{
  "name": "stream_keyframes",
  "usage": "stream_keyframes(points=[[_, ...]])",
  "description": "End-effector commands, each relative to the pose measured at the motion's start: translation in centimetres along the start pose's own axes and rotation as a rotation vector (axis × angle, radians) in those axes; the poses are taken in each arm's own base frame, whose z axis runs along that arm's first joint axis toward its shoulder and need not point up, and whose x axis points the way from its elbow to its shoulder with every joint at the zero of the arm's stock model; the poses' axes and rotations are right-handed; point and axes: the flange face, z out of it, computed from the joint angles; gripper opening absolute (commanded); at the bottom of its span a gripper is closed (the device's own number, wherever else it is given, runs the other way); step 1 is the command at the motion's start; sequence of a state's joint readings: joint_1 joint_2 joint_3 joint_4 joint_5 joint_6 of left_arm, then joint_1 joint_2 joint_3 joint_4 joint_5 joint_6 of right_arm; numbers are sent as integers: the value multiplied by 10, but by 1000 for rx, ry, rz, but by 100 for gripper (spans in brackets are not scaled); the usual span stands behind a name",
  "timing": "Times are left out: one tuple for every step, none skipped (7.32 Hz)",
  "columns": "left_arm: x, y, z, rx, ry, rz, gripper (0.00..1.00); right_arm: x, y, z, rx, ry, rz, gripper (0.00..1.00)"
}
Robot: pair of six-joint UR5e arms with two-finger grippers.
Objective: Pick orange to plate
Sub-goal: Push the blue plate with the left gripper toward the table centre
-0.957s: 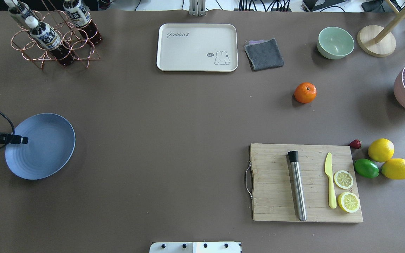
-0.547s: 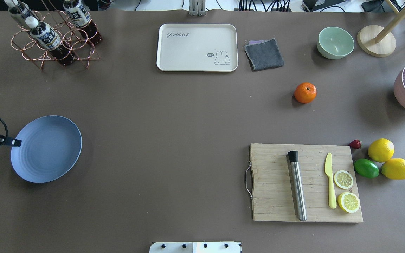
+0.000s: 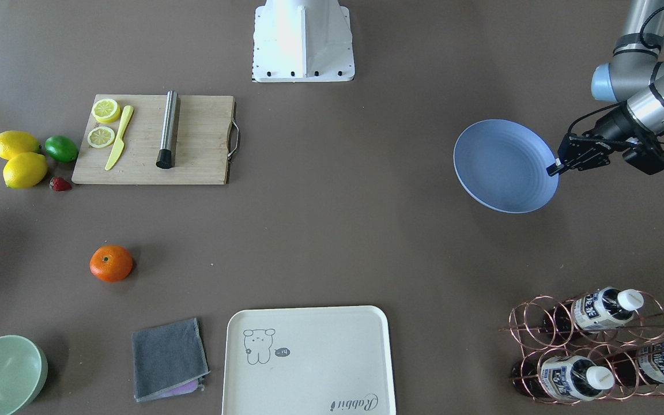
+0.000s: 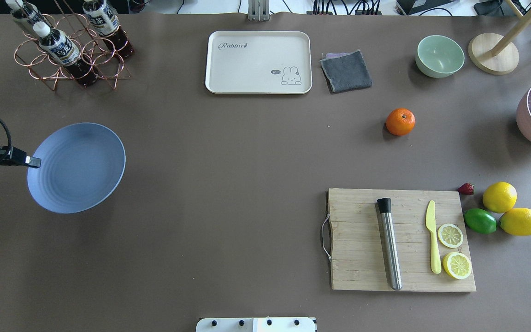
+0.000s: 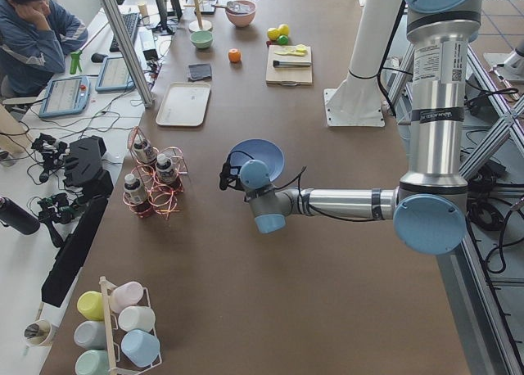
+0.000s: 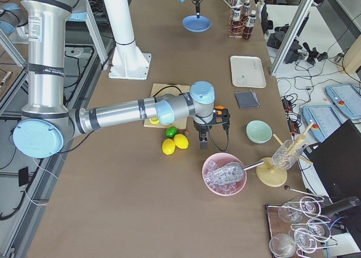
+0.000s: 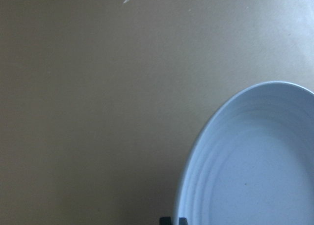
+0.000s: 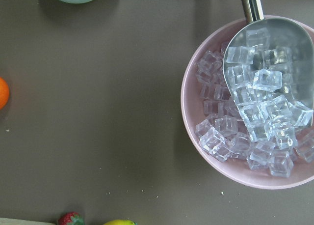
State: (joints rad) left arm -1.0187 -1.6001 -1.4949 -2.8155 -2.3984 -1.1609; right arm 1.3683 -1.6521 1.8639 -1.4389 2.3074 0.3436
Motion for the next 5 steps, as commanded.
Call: stream_keyframes(points=[[97, -36, 61, 47, 30, -64, 0, -1, -1, 0, 1, -1, 1, 100], [148, -33, 110, 64, -3, -62, 0, -1, -1, 0, 1, -1, 1, 100], [210, -28, 153, 82, -42, -99, 0, -1, -1, 0, 1, -1, 1, 100], [272, -1, 207, 85, -87, -95, 0, -1, 0, 1, -2, -1, 1, 100], [316, 24, 244, 113, -113, -70, 0, 0, -1, 1, -1, 0, 1, 100]])
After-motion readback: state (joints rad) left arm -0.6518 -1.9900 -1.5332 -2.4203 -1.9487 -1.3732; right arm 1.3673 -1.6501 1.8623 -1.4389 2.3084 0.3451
